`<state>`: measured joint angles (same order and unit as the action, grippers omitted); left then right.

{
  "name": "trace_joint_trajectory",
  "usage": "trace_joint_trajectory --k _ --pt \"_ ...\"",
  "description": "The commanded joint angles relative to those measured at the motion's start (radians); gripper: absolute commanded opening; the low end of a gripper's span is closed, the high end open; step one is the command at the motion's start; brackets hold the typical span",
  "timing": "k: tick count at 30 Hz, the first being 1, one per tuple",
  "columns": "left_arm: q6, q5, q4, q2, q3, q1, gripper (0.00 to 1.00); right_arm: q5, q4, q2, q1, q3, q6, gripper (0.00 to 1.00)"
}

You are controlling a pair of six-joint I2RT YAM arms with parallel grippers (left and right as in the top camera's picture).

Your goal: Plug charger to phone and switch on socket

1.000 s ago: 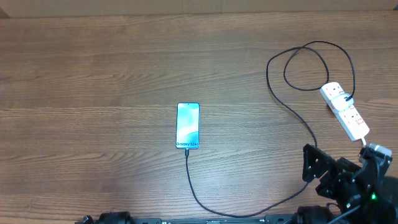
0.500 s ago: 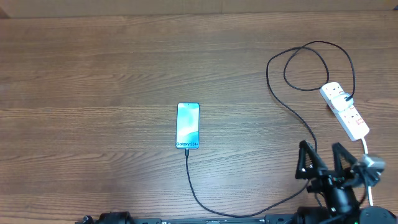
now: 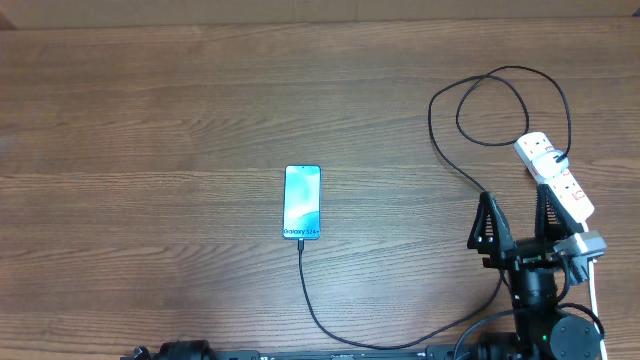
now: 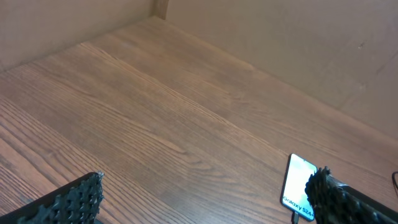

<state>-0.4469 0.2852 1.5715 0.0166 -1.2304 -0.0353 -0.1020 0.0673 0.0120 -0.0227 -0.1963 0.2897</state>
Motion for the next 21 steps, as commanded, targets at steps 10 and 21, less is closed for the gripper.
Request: trace_joint_trajectory --k 10,21 --pt "-0.014 0.01 -0.004 -0.012 -0.002 -0.005 1.0 0.076 0.133 -0.009 0.006 0.142 -0.002 1.0" --pt "-0.014 0.01 -0.004 -0.012 -0.002 -0.005 1.0 0.088 0.07 -0.01 0.005 0.188 0.0 1.0"
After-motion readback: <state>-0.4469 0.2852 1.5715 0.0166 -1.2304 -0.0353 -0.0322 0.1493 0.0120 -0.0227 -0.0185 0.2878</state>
